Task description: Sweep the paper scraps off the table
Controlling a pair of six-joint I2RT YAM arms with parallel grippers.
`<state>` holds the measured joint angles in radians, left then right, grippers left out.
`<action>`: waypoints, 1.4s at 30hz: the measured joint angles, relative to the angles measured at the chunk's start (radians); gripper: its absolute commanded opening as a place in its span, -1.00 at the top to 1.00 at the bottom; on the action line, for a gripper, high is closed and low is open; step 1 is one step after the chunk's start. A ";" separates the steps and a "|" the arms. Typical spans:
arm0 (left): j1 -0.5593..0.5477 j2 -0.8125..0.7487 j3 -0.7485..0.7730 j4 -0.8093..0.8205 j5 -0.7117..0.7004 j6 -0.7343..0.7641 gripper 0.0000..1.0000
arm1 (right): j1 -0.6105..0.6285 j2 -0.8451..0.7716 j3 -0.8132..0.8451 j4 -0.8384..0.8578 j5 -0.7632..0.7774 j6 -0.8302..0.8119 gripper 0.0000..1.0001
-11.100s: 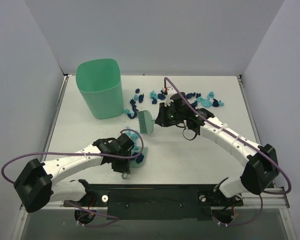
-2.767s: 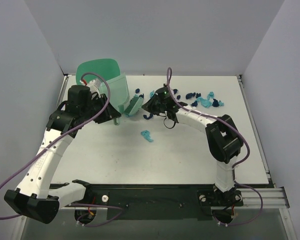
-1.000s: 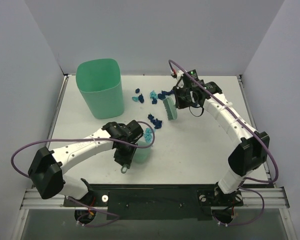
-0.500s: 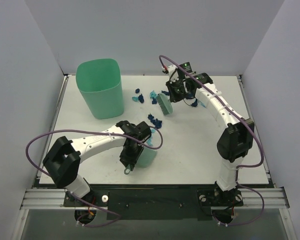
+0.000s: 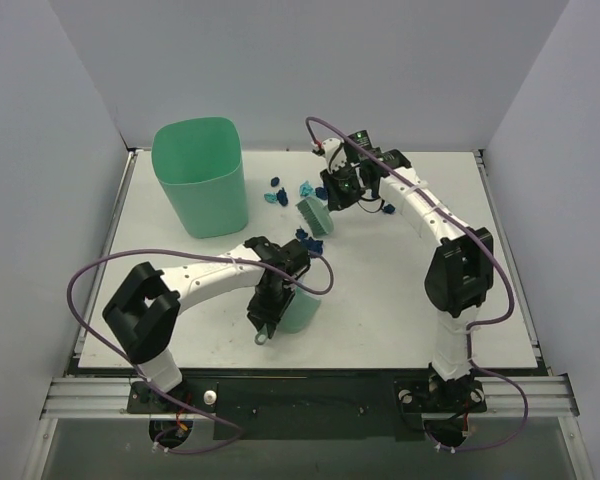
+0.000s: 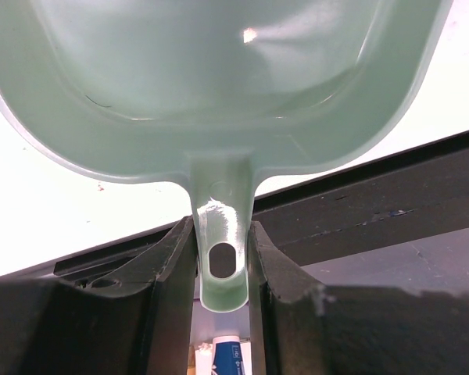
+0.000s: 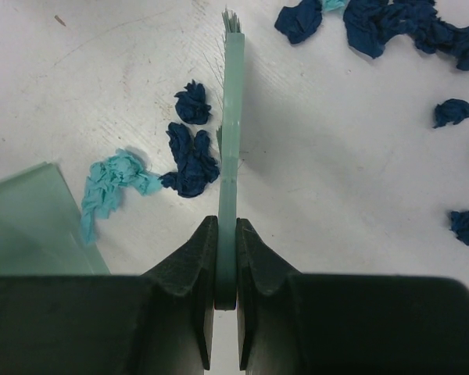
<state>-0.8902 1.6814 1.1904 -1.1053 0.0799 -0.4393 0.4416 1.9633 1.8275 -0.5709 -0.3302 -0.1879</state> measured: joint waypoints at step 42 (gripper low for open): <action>0.158 0.173 0.139 0.189 0.021 0.036 1.00 | 0.038 -0.117 -0.175 -0.092 -0.198 0.053 1.00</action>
<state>-0.7322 1.8542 1.3296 -0.9161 0.1005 -0.4034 0.4797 1.8462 1.6527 -0.6632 -0.5282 -0.1345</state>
